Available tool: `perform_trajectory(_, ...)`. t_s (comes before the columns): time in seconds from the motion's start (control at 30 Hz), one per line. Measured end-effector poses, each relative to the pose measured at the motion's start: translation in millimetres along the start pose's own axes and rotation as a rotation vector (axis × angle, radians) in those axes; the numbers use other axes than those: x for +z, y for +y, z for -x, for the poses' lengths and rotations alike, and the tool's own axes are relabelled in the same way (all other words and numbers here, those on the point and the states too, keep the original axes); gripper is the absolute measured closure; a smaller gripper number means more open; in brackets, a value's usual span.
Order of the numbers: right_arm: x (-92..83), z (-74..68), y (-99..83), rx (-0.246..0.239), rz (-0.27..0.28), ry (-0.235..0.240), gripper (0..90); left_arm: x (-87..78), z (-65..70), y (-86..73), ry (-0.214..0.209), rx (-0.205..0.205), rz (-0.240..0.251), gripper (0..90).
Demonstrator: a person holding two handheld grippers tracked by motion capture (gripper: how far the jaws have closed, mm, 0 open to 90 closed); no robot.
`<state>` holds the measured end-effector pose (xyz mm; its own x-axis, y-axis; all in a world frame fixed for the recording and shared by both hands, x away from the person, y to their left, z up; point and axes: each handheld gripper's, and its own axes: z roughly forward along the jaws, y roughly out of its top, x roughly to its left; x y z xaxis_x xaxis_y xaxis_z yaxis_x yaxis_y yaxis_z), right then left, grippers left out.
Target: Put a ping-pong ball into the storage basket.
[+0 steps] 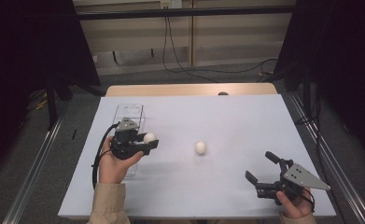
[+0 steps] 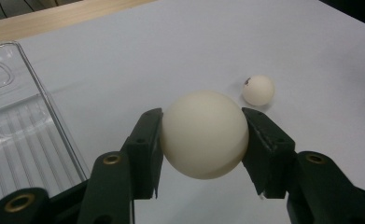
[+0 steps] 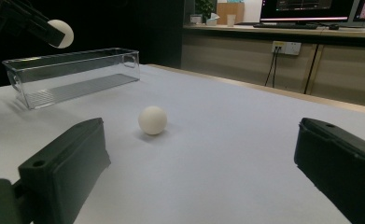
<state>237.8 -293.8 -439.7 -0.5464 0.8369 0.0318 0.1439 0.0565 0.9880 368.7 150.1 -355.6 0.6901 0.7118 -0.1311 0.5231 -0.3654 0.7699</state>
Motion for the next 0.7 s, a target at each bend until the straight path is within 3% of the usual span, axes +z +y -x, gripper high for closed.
perform_trajectory(0.7, 0.4, -0.3, 0.3, -0.006, -0.003, 0.005, 1.7, -1.0, -6.6, -5.2, 0.008, -0.01, -0.003, 51.0)
